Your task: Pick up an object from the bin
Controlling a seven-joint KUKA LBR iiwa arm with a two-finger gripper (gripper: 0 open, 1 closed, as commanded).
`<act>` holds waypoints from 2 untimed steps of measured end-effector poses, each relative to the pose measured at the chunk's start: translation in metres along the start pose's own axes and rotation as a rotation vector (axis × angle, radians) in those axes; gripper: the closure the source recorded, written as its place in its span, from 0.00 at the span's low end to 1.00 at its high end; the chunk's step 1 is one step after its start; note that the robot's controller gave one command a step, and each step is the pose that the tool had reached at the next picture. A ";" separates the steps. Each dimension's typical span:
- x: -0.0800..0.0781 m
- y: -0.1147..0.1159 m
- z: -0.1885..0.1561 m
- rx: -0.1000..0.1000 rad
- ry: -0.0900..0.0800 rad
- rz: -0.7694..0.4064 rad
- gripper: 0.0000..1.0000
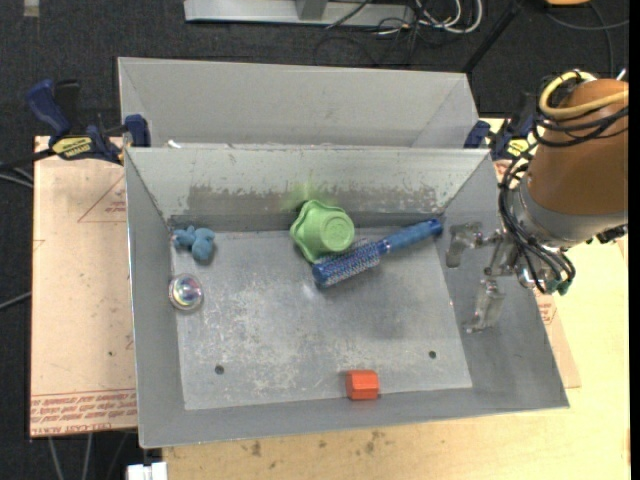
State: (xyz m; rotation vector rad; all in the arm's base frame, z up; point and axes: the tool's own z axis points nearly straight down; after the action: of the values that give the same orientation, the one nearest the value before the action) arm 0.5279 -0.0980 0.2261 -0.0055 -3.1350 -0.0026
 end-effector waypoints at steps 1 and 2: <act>-0.058 0.057 0.131 -0.001 -0.004 -0.200 0.00; -0.091 0.108 0.116 0.001 -0.012 -0.317 0.00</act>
Offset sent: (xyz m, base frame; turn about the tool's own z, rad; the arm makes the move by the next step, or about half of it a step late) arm 0.0578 0.0546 -0.1272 -0.1999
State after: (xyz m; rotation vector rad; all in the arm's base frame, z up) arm 0.6185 0.0102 0.1092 0.4911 -3.1088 -0.0025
